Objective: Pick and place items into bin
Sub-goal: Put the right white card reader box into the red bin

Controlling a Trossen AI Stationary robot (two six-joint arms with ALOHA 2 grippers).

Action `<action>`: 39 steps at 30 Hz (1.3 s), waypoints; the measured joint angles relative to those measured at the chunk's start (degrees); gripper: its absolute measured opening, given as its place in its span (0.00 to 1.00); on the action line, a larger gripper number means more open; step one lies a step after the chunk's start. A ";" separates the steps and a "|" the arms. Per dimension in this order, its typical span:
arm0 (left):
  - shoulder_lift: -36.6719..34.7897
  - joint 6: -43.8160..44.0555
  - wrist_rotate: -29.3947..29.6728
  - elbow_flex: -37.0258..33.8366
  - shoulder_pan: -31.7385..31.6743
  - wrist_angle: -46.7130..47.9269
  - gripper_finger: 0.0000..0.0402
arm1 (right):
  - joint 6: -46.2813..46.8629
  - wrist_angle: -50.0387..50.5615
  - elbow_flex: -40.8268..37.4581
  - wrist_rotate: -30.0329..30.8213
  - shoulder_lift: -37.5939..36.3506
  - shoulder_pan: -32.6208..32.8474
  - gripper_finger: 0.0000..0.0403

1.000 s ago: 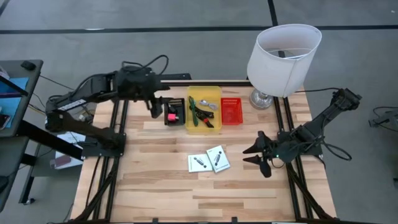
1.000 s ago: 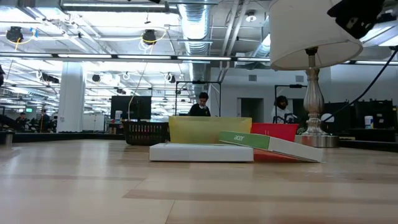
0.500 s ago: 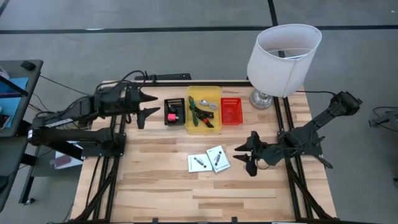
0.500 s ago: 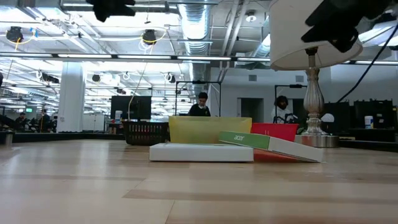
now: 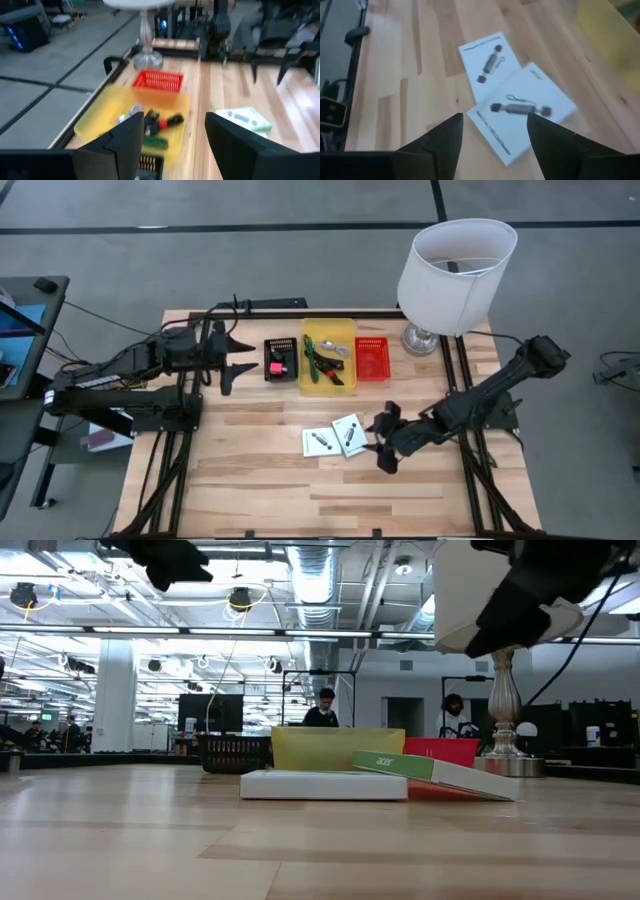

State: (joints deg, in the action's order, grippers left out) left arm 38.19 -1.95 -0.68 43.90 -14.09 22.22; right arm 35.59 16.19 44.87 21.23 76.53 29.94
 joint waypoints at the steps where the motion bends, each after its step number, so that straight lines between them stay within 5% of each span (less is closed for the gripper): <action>1: -0.01 -0.46 0.03 -0.02 0.00 0.98 0.51 | -1.73 -0.01 1.14 -0.21 1.38 0.00 0.54; 6: 0.18 -2.00 0.08 0.00 0.00 3.91 0.51 | -7.54 1.98 7.42 -1.01 7.69 -0.19 0.51; 18: -0.13 -2.00 0.10 0.00 0.02 9.32 0.51 | -7.60 28.20 29.07 -3.38 19.38 0.86 0.40; 29: -2.01 -3.02 -1.78 0.02 0.07 9.38 0.51 | -2.42 28.17 35.56 -6.08 28.79 -0.50 0.34; 39: -1.96 -2.78 -1.82 0.02 0.04 11.56 0.51 | 4.64 41.09 42.04 -7.22 36.70 -2.69 0.54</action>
State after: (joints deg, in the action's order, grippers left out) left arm 36.23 -4.73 -2.50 43.92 -14.04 33.78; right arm 40.23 57.28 86.91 14.00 113.24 27.25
